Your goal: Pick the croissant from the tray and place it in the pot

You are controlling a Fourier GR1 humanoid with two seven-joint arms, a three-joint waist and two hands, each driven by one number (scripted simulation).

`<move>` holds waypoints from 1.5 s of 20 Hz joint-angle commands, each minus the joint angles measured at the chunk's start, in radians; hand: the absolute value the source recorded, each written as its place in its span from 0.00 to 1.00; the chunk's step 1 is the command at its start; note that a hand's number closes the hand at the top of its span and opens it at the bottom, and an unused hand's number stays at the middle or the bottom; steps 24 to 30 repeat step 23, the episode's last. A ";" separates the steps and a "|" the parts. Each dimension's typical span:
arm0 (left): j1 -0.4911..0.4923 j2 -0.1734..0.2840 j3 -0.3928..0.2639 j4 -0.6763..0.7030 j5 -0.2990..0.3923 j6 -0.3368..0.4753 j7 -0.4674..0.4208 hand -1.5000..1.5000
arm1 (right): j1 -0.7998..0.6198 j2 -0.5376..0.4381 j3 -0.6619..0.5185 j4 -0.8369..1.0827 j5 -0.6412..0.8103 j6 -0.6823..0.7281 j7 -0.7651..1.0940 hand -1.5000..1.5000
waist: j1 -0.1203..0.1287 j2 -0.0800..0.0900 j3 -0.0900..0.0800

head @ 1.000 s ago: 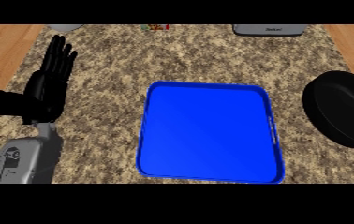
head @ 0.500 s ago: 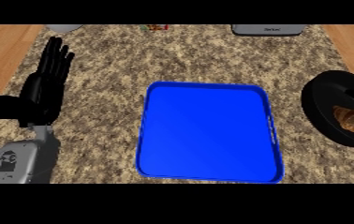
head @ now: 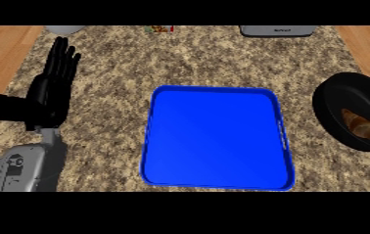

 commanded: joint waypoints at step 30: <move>0.006 -0.013 0.027 0.038 -0.001 -0.022 -0.034 0.50 | 0.409 -0.333 -0.380 0.371 -0.477 0.334 -0.435 0.00 | 0.003 0.002 0.001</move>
